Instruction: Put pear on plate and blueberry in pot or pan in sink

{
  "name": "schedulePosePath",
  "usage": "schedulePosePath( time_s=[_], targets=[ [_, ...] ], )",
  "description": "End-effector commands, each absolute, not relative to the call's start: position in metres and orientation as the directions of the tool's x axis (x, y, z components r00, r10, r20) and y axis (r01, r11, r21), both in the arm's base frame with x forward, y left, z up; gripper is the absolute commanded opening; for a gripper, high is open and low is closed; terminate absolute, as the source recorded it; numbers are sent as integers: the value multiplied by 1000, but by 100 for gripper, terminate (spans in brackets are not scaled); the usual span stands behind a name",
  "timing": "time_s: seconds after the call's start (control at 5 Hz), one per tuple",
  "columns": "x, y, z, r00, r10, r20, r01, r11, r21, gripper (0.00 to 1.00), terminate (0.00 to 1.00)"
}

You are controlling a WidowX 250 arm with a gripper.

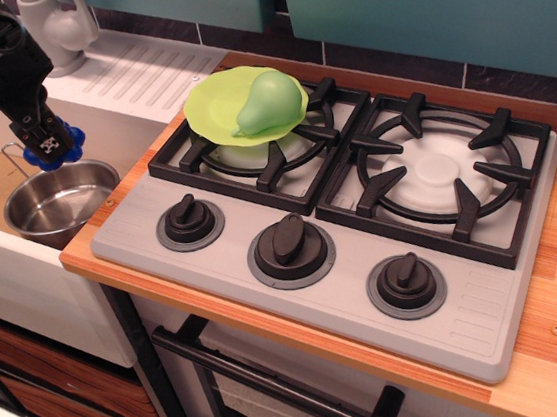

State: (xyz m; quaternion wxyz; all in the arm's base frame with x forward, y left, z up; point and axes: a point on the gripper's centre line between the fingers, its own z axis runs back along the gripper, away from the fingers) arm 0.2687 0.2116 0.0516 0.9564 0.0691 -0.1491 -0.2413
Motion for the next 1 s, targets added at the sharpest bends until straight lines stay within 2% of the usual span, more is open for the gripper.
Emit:
schedulePosePath(
  time_s=[0.0,0.2,0.6,0.8],
  targets=[
    [276,219,65,830,-492,261,434,866,249,0,0],
    [273,215,66,837,-482,257,426,871,246,100,0],
    [253,202,71,858,-453,243,402,886,232,100,0],
    [245,195,76,870,-437,229,389,893,227,100,100]
  ],
)
